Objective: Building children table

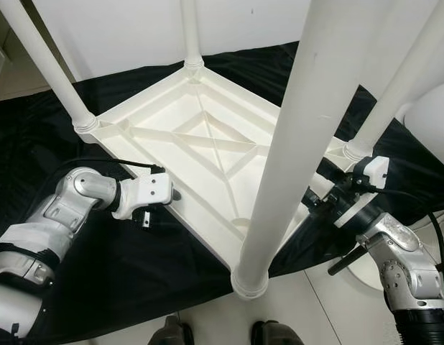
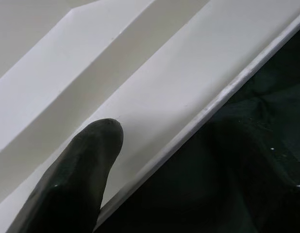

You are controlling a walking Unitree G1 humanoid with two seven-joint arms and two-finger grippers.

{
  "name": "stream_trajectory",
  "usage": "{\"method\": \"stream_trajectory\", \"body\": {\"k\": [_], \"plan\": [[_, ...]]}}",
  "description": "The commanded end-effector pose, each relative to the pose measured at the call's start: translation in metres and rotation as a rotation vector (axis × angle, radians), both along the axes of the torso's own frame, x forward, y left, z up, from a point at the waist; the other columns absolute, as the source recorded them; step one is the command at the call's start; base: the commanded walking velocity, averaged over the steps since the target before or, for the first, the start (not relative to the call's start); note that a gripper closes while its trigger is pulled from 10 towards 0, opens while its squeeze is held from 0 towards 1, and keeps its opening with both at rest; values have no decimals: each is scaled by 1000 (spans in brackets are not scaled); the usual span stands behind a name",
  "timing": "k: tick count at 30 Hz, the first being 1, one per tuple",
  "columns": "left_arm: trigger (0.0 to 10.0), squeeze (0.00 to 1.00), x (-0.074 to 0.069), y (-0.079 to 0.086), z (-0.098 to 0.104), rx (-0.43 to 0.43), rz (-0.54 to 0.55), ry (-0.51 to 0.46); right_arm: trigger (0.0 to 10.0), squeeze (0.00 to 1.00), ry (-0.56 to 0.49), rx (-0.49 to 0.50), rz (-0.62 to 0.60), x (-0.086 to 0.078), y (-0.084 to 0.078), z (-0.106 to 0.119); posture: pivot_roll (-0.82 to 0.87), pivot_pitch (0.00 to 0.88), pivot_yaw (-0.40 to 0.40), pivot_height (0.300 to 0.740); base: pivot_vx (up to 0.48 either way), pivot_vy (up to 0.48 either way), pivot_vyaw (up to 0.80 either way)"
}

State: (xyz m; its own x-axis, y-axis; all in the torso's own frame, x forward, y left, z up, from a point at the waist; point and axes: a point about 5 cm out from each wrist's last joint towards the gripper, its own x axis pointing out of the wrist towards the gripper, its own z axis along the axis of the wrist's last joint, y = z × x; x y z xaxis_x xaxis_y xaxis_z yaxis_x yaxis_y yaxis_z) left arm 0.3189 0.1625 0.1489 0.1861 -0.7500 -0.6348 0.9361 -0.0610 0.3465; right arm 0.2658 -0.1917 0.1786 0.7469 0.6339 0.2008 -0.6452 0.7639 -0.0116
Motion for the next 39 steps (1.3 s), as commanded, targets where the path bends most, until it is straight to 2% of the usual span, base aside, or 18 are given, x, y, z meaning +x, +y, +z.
{"method": "stream_trajectory", "body": {"k": [1, 2, 8, 21, 23, 24, 25, 26, 27, 29, 30, 31, 32, 36, 37, 38, 39], "plan": [[1059, 0, 0, -1, -6, 31, -16, 27, 10000, 0, 4, -15, 4, 0, 2, 0, -116, 147, 95, 740, 0, 0, 0], [0, 0, 1, -3, -7, 28, -17, 33, 10000, 0, 5, -14, 5, 0, 2, 0, -117, 149, 97, 740, 0, 0, 0], [0, 0, 2, -7, -8, 20, -17, 45, 10000, 0, 2, -15, -1, 0, 2, 1, -119, 149, 102, 740, 0, 0, 0], [0, 0, 4, 1, -18, 19, 51, 41, 10000, 0, -5, -3, -42, -3, 1, 1, -130, 141, 101, 740, 0, 0, 0], [0, 0, 4, 10, -22, 28, 92, 34, 10000, 0, -34, 18, -159, 2, -5, 3, -131, 140, 101, 740, 0, 0, 0], [0, 0, 4, 10, -22, 28, 92, 34, 10000, 0, -34, 18, -159, 2, -5, 3, -131, 140, 101, 740, 0, 0, 0], [0, 0, 4, 14, -23, 26, 115, 14, 10000, 0, -42, 44, -218, 3, -9, 4, -131, 140, 101, 740, 0, 0, 0], [2902, 0, 4, 18, -23, 21, 137, 8, 10000, 0, -44, 67, -268, 3, -13, 5, -130, 133, 96, 740, 0, 0, 0], [10000, 0, 4, 21, -22, 14, 159, -8, 10000, 0, -46, 82, -305, 2, -17, 5, -127, 131, 93, 740, 0, 0, 0], [10000, 0, 5, 24, -22, 4, 182, 0, 10000, 0, -48, 95, -344, 1, -21, 5, -127, 131, 93, 740, 0, 0, 0], [10000, 1000, 6, 25, -21, -11, 198, 1, 10000, 0, -39, 114, -358, 0, -26, 5, -127, 131, 93, 740, 0, 0, 0], [10000, 1000, 6, 25, -21, -11, 198, 1, 10000, 0, -39, 114, -358, 0, -26, 5, -127, 131, 93, 740, 0, 0, 0], [10000, 1000, 7, 27, -18, -31, 211, 10, 10000, 1000, -34, 117, -369, -3, -30, 5, -127, 131, 93, 740, 0, 0, 0], [10000, 1000, 6, 29, -12, -61, 207, -16, 10000, 1000, -26, 106, -351, -10, -35, 5, -129, 126, 93, 740, 0, 0, 0], [10000, 812, 6, 29, -9, -78, 207, -30, 10000, 1000, -20, 90, -344, -14, -37, 5, -129, 126, 93, 740, 0, 0, 0], [10000, 0, 5, 29, -5, -109, 201, -32, 10000, 1000, -12, 67, -328, -18, -39, 4, -132, 125, 94, 740, 0, 0, 0], [10000, 0, 5, 29, -5, -109, 201, -32, 10000, 1000, -12, 67, -328, -18, -39, 4, -132, 125, 94, 740, 0, 0, 0]]}}
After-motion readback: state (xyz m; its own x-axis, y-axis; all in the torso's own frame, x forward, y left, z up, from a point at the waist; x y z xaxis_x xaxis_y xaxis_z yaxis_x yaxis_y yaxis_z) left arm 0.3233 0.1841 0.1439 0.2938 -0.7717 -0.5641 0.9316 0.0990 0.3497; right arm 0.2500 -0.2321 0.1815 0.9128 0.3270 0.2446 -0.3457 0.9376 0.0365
